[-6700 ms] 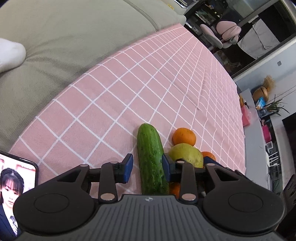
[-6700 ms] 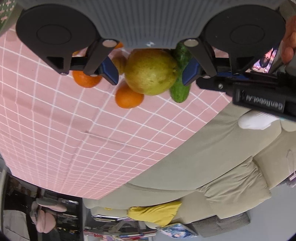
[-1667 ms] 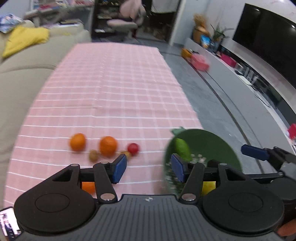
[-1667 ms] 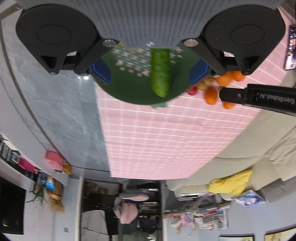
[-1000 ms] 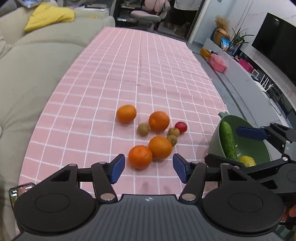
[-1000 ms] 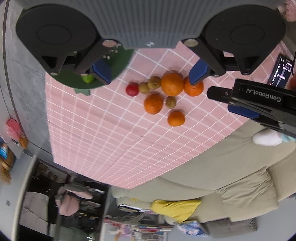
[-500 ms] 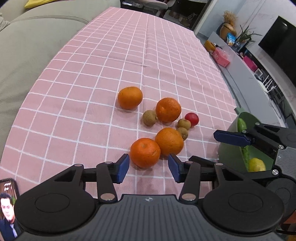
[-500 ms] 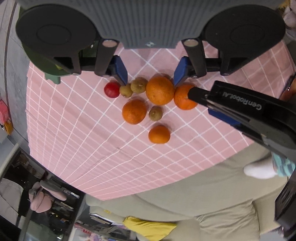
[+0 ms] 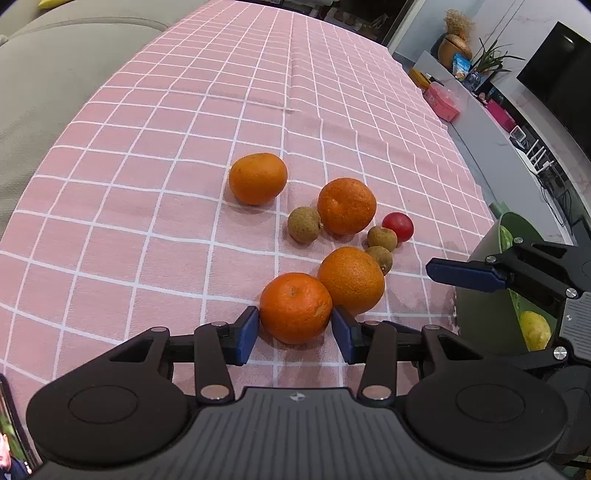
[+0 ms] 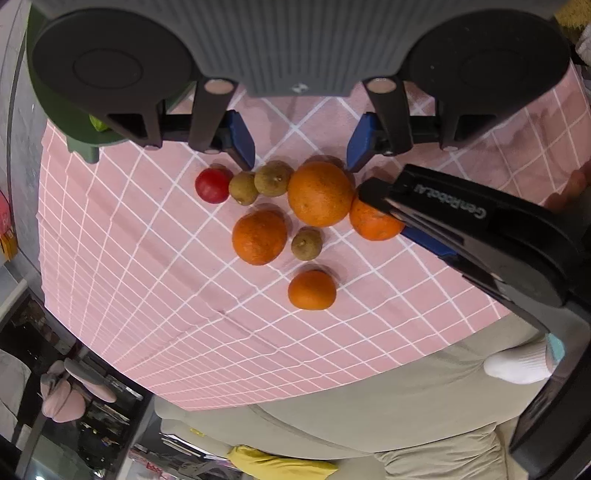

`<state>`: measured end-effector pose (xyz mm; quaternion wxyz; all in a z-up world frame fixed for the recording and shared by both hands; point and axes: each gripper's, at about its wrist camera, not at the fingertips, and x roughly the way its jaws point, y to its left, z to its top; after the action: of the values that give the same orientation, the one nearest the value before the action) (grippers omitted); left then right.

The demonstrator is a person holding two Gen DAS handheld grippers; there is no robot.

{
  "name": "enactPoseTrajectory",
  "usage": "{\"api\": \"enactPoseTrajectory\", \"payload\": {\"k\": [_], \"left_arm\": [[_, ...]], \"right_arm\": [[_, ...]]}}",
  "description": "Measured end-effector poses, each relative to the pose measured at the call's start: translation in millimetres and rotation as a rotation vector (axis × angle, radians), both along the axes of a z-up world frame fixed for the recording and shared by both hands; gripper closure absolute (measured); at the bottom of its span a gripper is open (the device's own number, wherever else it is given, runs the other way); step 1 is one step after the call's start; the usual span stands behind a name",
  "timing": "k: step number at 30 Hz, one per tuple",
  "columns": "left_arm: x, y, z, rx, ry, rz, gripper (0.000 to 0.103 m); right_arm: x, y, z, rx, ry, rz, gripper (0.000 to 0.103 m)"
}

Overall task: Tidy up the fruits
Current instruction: 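Reach both tools back to the oranges on the tablecloth, then grasp an orange with each tool and lift them toward the colander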

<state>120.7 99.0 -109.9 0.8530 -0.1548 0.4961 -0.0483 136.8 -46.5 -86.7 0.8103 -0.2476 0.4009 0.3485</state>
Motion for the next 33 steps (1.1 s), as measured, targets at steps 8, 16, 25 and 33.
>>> {"api": "enactPoseTrajectory", "payload": {"k": [8,16,25,33], "left_arm": [[-1.2,-0.2,-1.4,0.007,-0.01,0.021,0.055],[-4.1,13.6,6.0,0.05,0.03,0.08,0.056],[-5.0,20.8,11.4,0.036,0.027,0.106,0.056],[-6.4,24.8,13.7,0.034,0.027,0.126,0.056]], "right_arm": [[-5.6,13.2,-4.4,-0.032,-0.035,0.071,0.051],[-6.5,31.3,-7.2,-0.061,-0.079,0.129,0.051],[-2.4,48.9,-19.0,-0.098,-0.073,0.143,0.059],[-8.4,50.8,-20.8,-0.109,-0.093,0.139,0.059]]}}
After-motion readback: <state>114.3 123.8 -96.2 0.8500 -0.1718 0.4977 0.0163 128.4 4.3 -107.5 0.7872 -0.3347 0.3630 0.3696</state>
